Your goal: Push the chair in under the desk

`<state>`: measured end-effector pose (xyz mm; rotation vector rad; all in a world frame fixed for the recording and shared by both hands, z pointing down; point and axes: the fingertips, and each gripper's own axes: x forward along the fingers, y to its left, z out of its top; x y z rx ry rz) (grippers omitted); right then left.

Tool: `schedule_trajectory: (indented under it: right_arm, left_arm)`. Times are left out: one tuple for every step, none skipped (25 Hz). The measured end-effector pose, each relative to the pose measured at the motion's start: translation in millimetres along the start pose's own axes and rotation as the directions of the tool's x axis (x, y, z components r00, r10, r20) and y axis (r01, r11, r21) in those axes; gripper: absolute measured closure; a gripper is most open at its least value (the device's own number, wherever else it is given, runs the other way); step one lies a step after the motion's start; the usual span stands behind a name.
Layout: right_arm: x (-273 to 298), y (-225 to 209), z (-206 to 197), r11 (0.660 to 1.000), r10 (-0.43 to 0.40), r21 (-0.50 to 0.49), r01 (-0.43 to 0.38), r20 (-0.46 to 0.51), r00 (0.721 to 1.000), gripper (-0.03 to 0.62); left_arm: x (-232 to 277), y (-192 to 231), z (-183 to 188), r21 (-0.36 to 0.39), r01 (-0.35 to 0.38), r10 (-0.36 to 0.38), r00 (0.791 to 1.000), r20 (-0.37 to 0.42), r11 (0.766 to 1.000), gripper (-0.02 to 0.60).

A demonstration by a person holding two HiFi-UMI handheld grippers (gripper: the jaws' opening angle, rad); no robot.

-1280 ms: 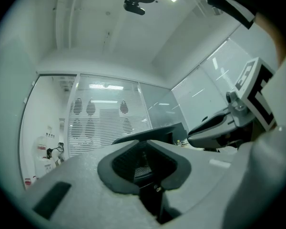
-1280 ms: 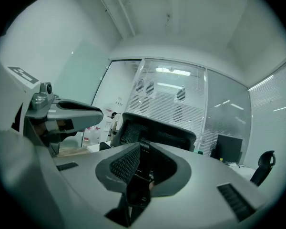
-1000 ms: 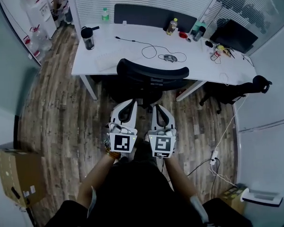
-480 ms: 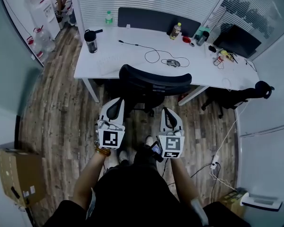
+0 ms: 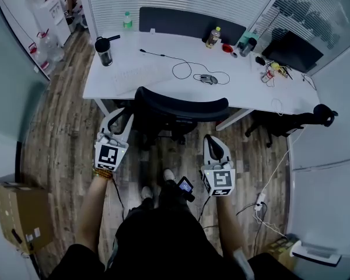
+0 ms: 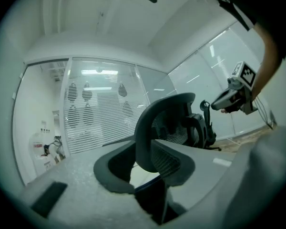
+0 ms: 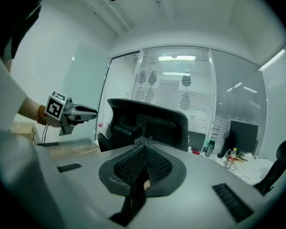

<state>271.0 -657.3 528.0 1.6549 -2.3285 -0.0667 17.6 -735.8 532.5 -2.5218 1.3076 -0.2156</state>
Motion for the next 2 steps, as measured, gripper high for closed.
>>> schedule_trajectory:
  right_arm:
    - [3, -10, -1, 1.0, -0.001, -0.018, 0.001, -0.004, 1.0, 0.595]
    - [7, -21, -2, 0.999, -0.003, -0.037, 0.003, -0.007, 1.0, 0.595]
  left_arm:
    - [9, 5, -2, -0.014, 0.031, -0.031, 1.0, 0.001, 0.999, 0.441]
    - [17, 10, -5, -0.029, 0.062, -0.062, 0.998, 0.003, 0.998, 0.391]
